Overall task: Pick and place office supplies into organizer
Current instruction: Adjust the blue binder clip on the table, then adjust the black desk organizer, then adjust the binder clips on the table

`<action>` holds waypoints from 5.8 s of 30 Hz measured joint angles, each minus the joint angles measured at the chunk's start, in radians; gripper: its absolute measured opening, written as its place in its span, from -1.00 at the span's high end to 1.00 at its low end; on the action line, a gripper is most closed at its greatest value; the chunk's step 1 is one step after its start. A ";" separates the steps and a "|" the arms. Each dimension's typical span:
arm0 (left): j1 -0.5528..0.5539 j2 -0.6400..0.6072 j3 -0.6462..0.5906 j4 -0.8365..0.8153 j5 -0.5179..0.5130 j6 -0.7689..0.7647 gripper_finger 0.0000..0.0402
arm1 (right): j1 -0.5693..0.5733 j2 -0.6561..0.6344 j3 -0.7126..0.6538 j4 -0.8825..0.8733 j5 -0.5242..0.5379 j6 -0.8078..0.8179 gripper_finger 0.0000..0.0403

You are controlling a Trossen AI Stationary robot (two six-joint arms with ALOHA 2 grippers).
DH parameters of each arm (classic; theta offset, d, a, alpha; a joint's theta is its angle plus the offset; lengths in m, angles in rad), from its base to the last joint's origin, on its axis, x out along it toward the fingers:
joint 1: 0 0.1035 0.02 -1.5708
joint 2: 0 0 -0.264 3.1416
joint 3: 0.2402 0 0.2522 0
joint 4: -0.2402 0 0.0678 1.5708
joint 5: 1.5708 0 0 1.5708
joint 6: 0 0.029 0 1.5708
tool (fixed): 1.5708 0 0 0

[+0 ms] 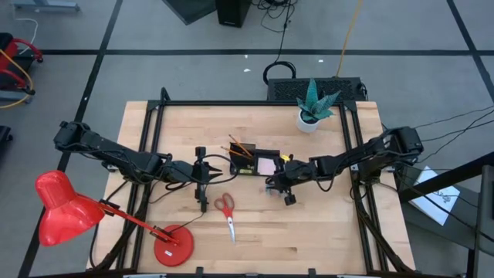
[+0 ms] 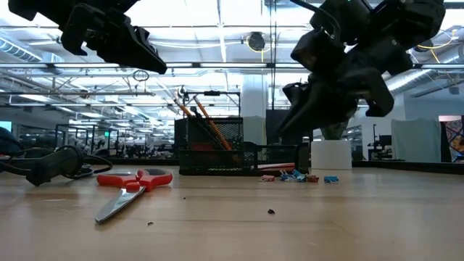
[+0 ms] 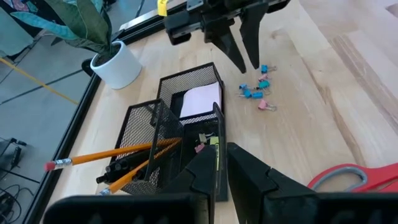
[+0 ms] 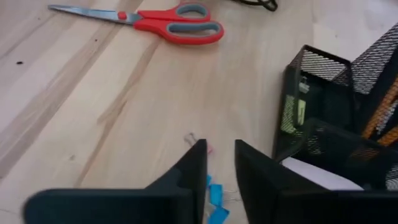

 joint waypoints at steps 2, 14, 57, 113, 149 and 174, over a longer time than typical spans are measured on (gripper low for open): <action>0.000 0.000 0.000 0.000 0.000 0.000 0.77 | 0.000 0.012 0.000 -0.001 -0.001 0.000 0.84; 0.000 0.000 0.000 -0.001 0.000 0.004 0.77 | -0.002 0.143 0.000 0.081 0.182 -0.030 0.99; 0.000 0.000 0.000 0.001 -0.003 0.021 0.77 | 0.071 0.092 0.005 0.081 0.146 0.065 1.00; 0.092 0.328 0.053 0.293 0.198 0.186 0.77 | -0.070 -0.274 -0.063 -0.056 0.230 0.121 1.00; -0.015 0.263 0.183 0.035 0.122 0.187 0.77 | 0.085 0.087 -0.136 0.147 0.199 0.342 1.00; -0.015 0.263 0.183 -0.016 0.123 0.137 0.77 | 0.076 0.186 -0.133 0.252 -0.139 0.404 1.00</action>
